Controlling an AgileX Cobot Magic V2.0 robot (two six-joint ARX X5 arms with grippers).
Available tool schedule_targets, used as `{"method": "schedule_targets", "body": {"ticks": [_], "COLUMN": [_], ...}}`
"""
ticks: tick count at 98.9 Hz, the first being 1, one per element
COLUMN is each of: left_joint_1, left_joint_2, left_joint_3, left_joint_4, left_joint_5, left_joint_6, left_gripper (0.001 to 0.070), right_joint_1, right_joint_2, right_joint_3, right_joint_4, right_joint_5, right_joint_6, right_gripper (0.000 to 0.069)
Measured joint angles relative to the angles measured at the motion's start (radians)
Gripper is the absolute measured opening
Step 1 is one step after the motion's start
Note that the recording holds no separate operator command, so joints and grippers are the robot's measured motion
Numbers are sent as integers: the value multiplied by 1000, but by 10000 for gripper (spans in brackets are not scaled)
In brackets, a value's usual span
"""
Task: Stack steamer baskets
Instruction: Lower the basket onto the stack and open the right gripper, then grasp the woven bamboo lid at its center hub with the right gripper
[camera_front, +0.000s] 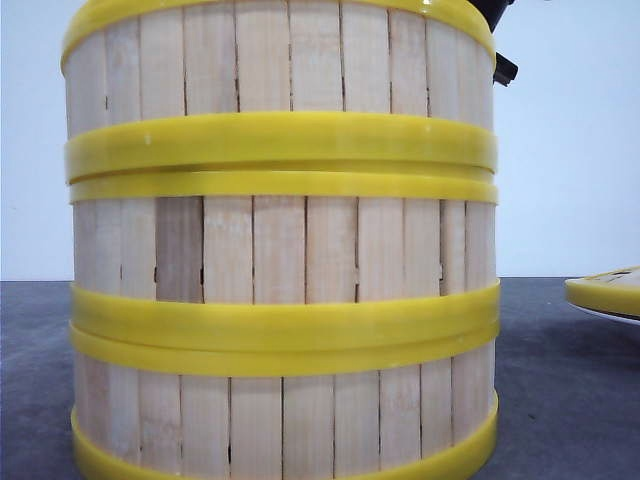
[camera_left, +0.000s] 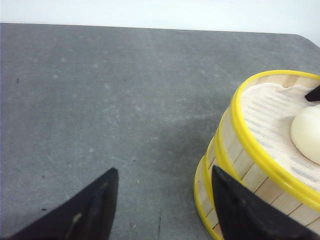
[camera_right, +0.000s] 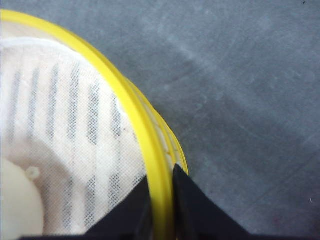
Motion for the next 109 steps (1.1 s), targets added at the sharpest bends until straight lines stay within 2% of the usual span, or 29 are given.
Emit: {"method": "schedule_targets", "body": {"ticks": [21, 26, 38, 47, 63, 85, 109], "left_joint_1": [0, 0, 0, 0, 0, 0, 0], "left_joint_2": [0, 0, 0, 0, 0, 0, 0], "left_joint_3": [0, 0, 0, 0, 0, 0, 0], "left_joint_4": [0, 0, 0, 0, -1, 0, -1], "left_joint_5": [0, 0, 0, 0, 0, 0, 0], "left_joint_6": [0, 0, 0, 0, 0, 6, 6], "left_gripper": [354, 354, 354, 354, 354, 354, 354], "right_joint_1": [0, 0, 0, -2, -3, -11, -63], "right_joint_2": [0, 0, 0, 0, -29, -174, -332], "right_joint_3": [0, 0, 0, 0, 0, 0, 3], "right_joint_4": [-1, 2, 4, 10, 14, 29, -51], "right_joint_5": [6, 17, 27, 27, 27, 37, 249], "right_joint_6": [1, 3, 12, 24, 30, 31, 83], "right_gripper": [45, 92, 253, 307, 325, 325, 325]}}
